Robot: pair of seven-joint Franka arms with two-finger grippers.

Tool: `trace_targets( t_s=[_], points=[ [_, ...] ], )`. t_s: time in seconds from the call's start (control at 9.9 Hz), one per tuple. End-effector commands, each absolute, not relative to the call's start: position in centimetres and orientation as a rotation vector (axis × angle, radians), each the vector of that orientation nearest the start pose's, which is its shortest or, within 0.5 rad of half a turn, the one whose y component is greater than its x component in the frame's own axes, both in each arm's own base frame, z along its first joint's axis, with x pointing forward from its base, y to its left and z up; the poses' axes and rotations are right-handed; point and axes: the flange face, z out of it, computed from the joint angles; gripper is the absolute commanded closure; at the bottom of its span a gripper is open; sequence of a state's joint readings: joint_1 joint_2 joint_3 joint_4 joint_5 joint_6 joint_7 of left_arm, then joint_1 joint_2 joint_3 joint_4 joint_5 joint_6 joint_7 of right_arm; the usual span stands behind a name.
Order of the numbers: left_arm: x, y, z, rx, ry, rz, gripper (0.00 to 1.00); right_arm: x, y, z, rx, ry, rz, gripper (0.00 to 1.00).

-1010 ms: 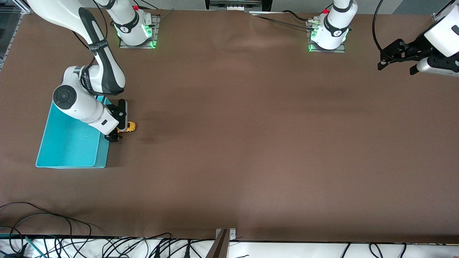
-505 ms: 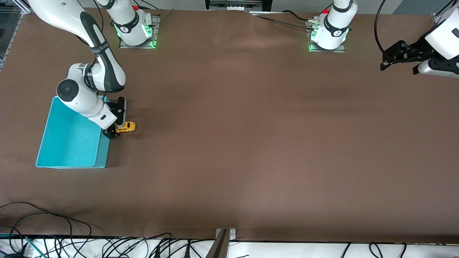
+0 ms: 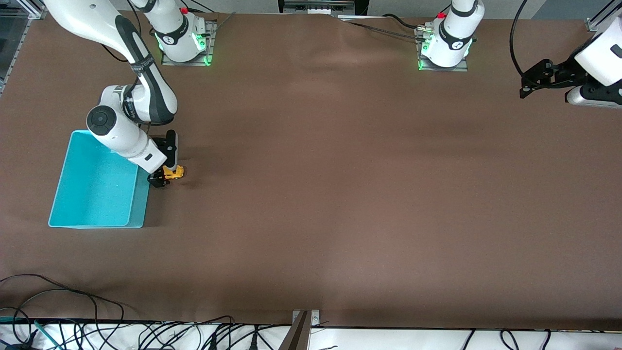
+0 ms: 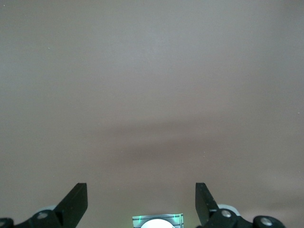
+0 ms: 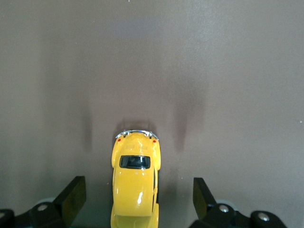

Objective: Wind up and store yellow beetle car
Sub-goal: 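Lower the right gripper and close it on the yellow car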

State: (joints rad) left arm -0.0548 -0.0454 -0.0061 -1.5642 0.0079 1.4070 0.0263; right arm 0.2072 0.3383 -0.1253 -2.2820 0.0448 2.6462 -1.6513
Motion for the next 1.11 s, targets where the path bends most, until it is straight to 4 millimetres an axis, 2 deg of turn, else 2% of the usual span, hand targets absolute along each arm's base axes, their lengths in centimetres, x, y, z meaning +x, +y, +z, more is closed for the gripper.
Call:
trace_targets(
  t_s=[0.0,0.3,0.4,0.51,0.61,0.71,1.01],
  points=[
    [52.4,-3.1,64.5,-3.102,0.134,0.178,0.0,53.1,4.0,20.2,2.04,2.343,0.031,0.0],
    [52.4,-3.3,64.5,-3.1,0.136,0.18,0.0,53.0,3.7,18.9,2.051,2.339,0.017,0.0],
    [52.4,-3.3,64.5,-3.1,0.136,0.18,0.0,53.1,3.3,19.0,2.059,2.33,0.018,0.09],
    [52.4,-3.3,64.5,-3.101,0.137,0.18,0.0,53.1,2.8,19.0,2.071,2.319,0.018,0.39],
    [52.4,-3.3,64.5,-3.101,0.137,0.18,0.0,53.2,2.0,19.0,2.089,2.3,0.019,0.74],
    [52.4,-3.3,64.6,-3.102,0.137,0.178,0.0,53.2,2.0,19.0,2.092,2.3,0.018,1.0],
    [52.4,-3.3,64.5,-3.101,0.13,0.18,0.0,53.6,2.5,20.3,2.081,2.296,0.047,1.0]
  ],
)
